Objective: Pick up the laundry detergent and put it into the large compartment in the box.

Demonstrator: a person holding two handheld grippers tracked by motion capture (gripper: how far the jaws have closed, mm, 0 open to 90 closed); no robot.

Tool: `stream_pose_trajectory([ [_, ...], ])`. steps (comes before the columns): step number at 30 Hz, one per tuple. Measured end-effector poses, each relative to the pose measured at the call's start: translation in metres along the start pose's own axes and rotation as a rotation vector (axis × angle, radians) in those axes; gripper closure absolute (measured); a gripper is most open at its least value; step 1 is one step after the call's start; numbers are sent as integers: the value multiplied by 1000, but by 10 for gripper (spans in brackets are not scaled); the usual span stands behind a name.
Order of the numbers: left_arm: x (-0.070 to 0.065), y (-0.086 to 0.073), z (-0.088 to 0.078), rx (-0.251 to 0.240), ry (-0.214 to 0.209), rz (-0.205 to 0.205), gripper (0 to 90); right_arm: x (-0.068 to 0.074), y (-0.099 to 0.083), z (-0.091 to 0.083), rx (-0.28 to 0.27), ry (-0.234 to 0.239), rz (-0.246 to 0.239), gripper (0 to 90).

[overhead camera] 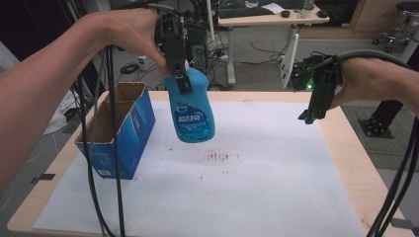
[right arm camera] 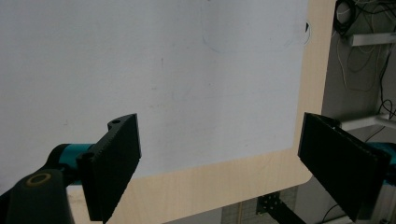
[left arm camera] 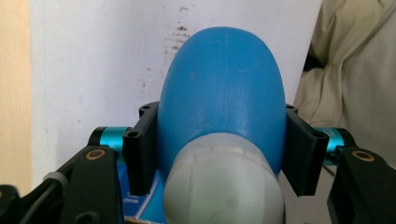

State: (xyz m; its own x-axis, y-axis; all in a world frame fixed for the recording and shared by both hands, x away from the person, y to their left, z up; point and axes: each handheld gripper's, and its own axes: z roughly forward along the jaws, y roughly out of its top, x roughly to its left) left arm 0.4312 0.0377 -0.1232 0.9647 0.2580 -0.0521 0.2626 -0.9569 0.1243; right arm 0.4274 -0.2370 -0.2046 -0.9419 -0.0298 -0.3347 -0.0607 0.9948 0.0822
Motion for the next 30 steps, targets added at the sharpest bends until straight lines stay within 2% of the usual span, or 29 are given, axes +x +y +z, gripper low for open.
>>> stream_pose_trajectory([
  [8, 14, -32, -17, -12, 38, -221, 383, 0, 0, 1, 7, -4, -6, 124],
  [14, 20, -53, -29, 14, 88, -380, 383, 0, -1, 3, 0, -2, -11, 124],
  [17, 21, -63, -35, 20, 117, -432, 383, 0, -1, 3, 1, -6, -6, 124],
  [20, 23, -77, -39, 11, 119, -490, 383, 0, -1, 3, -2, -4, -15, 124],
  [22, 24, -82, -41, 13, 120, -499, 383, 0, -2, 3, -3, -5, -13, 124],
  [23, 25, -89, -42, 15, 125, -524, 383, 0, -2, 3, -3, -6, -14, 124],
  [27, 25, -103, -49, 39, 165, -570, 383, -1, -1, 3, -10, -3, -17, 124],
  [29, 26, -113, -53, 45, 169, -587, 383, -1, -1, 3, -10, -4, -10, 124],
  [30, 27, -123, -53, 38, 165, -620, 383, -1, -1, 4, -9, -2, -12, 124],
])
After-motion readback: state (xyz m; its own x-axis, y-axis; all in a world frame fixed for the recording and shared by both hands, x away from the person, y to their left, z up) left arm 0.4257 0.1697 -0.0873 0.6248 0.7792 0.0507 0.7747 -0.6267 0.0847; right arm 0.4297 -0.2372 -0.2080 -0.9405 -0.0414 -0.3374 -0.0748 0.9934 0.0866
